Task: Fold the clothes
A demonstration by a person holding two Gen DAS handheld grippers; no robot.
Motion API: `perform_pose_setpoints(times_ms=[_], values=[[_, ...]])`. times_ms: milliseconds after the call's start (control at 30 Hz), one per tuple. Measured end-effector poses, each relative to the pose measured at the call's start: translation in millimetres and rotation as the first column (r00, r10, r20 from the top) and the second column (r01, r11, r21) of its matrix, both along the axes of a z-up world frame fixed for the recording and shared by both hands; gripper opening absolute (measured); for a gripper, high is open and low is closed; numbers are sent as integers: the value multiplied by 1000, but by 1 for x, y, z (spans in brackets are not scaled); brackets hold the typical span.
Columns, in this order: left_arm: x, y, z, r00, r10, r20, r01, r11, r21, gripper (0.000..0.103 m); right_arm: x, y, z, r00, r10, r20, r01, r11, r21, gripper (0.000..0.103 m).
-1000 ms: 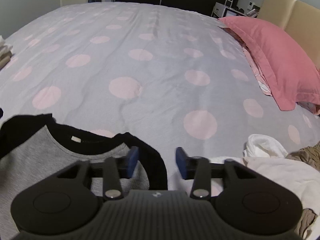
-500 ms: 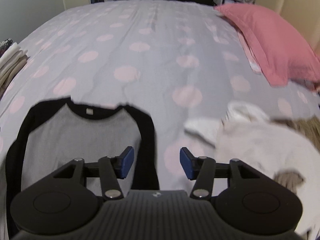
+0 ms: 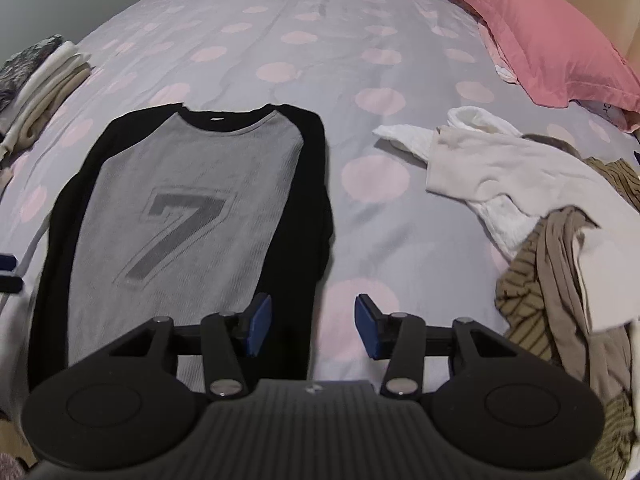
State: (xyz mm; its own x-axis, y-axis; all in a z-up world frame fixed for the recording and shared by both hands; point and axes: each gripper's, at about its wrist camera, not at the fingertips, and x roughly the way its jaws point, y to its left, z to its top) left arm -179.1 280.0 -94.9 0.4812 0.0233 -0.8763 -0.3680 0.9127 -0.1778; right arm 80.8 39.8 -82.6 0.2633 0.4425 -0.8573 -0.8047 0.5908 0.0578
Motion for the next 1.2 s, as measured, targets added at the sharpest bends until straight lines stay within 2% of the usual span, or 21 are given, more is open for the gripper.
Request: perform_pose_setpoints(times_ms=[133, 233, 333, 500, 567, 600, 633, 833, 933, 1100, 1200], values=[[-11, -14, -22, 998, 31, -54, -34, 998, -61, 40, -22, -18, -4, 999, 2, -37, -1, 1000, 3, 49], [-16, -19, -33, 995, 42, -86, -50, 994, -99, 38, -46, -30, -17, 997, -3, -82, 1, 1000, -29, 49], [-18, -24, -38, 995, 25, -94, -35, 994, -106, 36, -65, -37, -28, 994, 0, -109, -7, 998, -58, 49], [-17, -33, -42, 994, -7, -111, -4, 996, -93, 25, -84, -38, -46, 994, 58, -91, -71, 987, -145, 36], [-16, -35, -43, 993, -14, -116, 4, 996, -86, 25, -83, -39, -52, 995, 59, -84, -73, 982, -175, 20], [-15, -37, -43, 993, -17, -118, 7, 997, -82, 25, -81, -41, -52, 994, 49, -94, -64, 984, -167, 17], [-15, -38, -43, 993, -19, -119, 9, 997, -80, 23, -78, -43, -50, 994, 36, -100, -52, 986, -158, 9], [-16, -39, -44, 991, -26, -129, 16, 997, -75, 21, -49, -61, -17, 991, -75, -108, 66, 994, -82, 8], [-14, -40, -45, 990, -35, -136, 25, 997, -73, 21, -24, -70, 11, 992, -125, -32, 123, 990, -68, 0], [-10, -42, -45, 990, -47, -135, 38, 997, -71, 21, 32, -88, 51, 963, -242, 119, 249, 967, -49, 0], [-10, -41, -46, 989, -46, -138, 35, 996, -76, 21, 51, -98, 53, 962, -268, 62, 270, 963, -24, 3]])
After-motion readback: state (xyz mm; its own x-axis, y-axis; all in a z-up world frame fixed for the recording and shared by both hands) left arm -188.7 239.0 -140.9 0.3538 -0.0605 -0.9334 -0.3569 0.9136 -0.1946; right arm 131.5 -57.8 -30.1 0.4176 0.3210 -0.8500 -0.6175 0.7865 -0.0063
